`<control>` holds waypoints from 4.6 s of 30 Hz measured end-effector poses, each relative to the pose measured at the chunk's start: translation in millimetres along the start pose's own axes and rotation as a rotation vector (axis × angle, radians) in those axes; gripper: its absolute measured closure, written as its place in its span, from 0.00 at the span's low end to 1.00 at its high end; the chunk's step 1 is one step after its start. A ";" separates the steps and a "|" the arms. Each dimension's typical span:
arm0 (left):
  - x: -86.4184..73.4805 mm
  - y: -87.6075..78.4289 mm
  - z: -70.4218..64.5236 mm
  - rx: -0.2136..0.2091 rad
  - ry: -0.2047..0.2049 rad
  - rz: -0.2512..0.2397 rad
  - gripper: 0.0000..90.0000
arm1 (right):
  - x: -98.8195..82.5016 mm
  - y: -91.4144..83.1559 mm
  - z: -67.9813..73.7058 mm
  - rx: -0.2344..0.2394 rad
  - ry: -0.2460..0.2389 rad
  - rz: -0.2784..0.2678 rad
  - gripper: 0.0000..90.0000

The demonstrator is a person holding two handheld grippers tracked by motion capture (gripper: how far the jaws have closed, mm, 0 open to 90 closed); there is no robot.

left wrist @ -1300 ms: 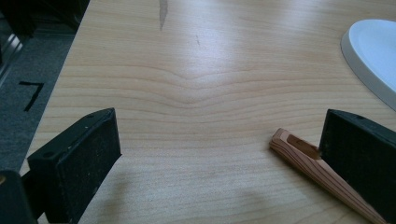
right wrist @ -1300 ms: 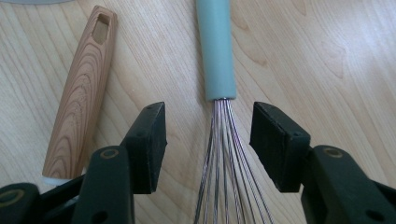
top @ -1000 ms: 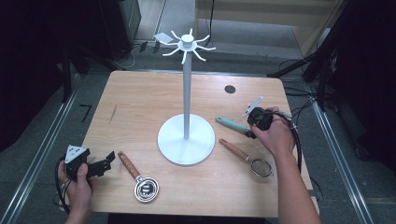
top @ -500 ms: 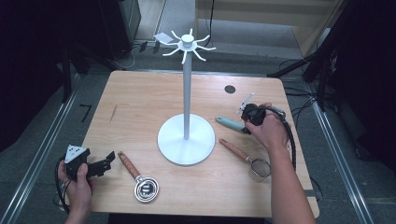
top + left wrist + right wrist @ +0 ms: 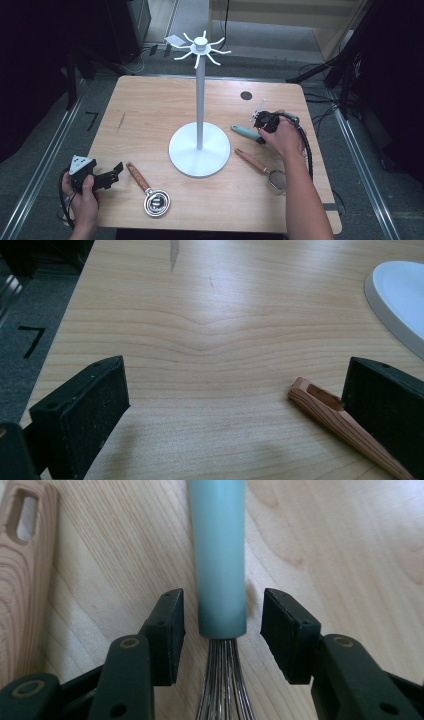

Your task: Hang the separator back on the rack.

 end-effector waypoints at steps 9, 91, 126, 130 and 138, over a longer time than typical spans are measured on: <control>0.0 0.0 0.0 0.001 0.001 0.000 0.00 | 7.6 7.3 3.6 0.019 -0.027 0.032 0.73; 0.0 -0.2 0.3 0.008 -0.002 -0.003 0.00 | 3.5 -109.0 3.4 -0.094 0.363 -0.724 0.79; 0.1 -0.2 0.4 0.015 0.002 -0.006 0.00 | 37.5 -178.6 47.1 0.002 0.373 -1.056 0.79; 0.2 -0.5 0.5 0.019 -0.003 -0.010 0.00 | 40.7 -188.4 52.9 0.002 0.357 -1.083 0.79; 0.6 -0.7 1.1 0.035 -0.006 -0.019 0.00 | 44.2 -199.1 59.7 0.013 0.343 -1.121 0.79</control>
Point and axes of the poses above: each handheld gripper's, and its own axes: y roughly forward along the jaws, x roughly out of its top, z roughly to its left, the point moved 6 cm from there along y, roughly forward along the jaws, and after that the axes turned 11 degrees about -x, right-handed, at the moved point
